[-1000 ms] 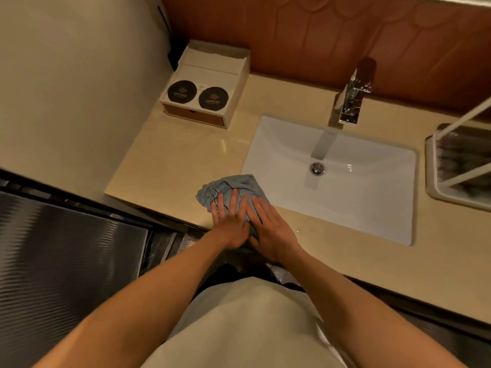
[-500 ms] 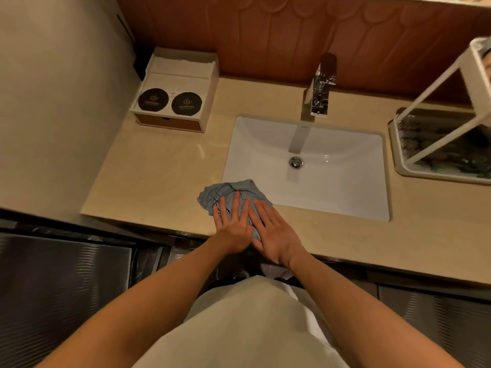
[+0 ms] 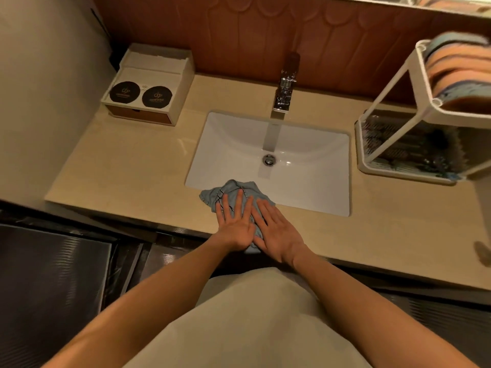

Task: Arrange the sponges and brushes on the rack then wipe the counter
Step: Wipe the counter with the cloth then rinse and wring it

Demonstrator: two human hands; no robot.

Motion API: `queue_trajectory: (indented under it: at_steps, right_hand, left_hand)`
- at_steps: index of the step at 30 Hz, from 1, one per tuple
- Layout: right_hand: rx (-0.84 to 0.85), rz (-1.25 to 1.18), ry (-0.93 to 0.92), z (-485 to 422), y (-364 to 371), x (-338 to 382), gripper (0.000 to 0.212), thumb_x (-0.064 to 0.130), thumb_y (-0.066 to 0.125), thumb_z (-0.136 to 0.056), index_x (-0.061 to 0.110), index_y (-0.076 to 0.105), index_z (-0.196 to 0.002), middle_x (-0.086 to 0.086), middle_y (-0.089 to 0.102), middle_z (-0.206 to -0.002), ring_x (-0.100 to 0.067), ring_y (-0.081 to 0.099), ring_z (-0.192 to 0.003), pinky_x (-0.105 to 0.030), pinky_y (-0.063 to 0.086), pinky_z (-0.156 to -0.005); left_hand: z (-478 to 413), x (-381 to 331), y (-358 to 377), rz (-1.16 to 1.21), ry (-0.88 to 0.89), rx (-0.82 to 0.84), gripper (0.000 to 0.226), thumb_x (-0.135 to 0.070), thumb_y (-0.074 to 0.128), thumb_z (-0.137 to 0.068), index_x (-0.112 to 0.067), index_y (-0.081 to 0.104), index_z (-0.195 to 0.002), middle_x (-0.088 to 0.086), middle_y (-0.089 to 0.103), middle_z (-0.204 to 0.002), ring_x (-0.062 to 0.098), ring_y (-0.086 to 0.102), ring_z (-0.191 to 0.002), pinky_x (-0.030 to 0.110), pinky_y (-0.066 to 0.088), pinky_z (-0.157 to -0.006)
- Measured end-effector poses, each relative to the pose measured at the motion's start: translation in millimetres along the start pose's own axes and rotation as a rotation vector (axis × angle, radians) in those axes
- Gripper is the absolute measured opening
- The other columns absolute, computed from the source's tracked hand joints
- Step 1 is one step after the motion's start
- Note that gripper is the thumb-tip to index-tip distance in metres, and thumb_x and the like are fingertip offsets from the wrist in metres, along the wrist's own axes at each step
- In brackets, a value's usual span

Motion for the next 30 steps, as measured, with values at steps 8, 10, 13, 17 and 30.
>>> queue_trajectory:
  at_steps: [8, 10, 13, 17, 30]
  right_hand:
    - [-0.043, -0.006, -0.043, 51, 16, -69, 0.074, 0.051, 0.029, -0.104, 0.01, 0.004, -0.16, -0.009, -0.007, -0.165, -0.024, -0.004, -0.154, -0.039, -0.003, -0.125]
    - [-0.075, -0.008, -0.053, 66, 16, -83, 0.073, 0.05, 0.031, -0.104, 0.009, 0.008, -0.16, -0.011, -0.001, -0.166, -0.026, 0.001, -0.154, -0.041, 0.001, -0.125]
    - [-0.048, -0.012, -0.066, 86, 19, -101, 0.072, 0.048, 0.03, -0.105, 0.009, 0.004, -0.16, -0.01, -0.007, -0.165, -0.024, -0.005, -0.154, -0.038, -0.002, -0.124]
    - [-0.077, -0.032, -0.03, 107, 19, -123, 0.073, 0.049, 0.021, -0.101, 0.007, 0.013, -0.159, -0.012, 0.002, -0.165, -0.027, 0.005, -0.154, -0.043, 0.01, -0.125]
    - [-0.117, -0.058, 0.118, 182, 35, -189, 0.071, 0.045, 0.026, -0.1, 0.007, 0.017, -0.159, -0.014, 0.008, -0.167, -0.028, 0.008, -0.154, -0.044, 0.017, -0.125]
  left_hand:
    - [4, -86, 20, 0.003, -0.045, 0.003, 0.067, -0.039, 0.015, -0.106, -0.024, -0.032, -0.151, 0.005, -0.044, -0.156, 0.042, -0.041, -0.14, 0.056, -0.031, -0.109]
    - [6, -103, 27, 0.01, -0.059, -0.002, 0.067, -0.04, 0.015, -0.106, -0.025, -0.033, -0.15, 0.005, -0.044, -0.156, 0.042, -0.041, -0.14, 0.055, -0.031, -0.109]
    - [9, -129, 36, 0.017, -0.067, 0.016, 0.067, -0.04, 0.014, -0.106, -0.026, -0.035, -0.148, 0.005, -0.045, -0.155, 0.042, -0.042, -0.14, 0.055, -0.032, -0.108]
    - [6, -158, 43, 0.026, -0.056, 0.031, 0.068, -0.041, 0.016, -0.105, -0.027, -0.036, -0.147, 0.005, -0.047, -0.154, 0.042, -0.042, -0.139, 0.056, -0.029, -0.111]
    - [0, -255, 71, -0.022, 0.043, 0.062, 0.068, -0.041, 0.016, -0.105, -0.024, -0.033, -0.15, 0.006, -0.045, -0.154, 0.044, -0.04, -0.141, 0.058, -0.028, -0.111]
Point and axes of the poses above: each hand's wrist, its own z-axis away from the middle knuckle, its own y-axis out of the palm, x = y × z, the point moved 5 cm from there along -z, towards the middle knuckle
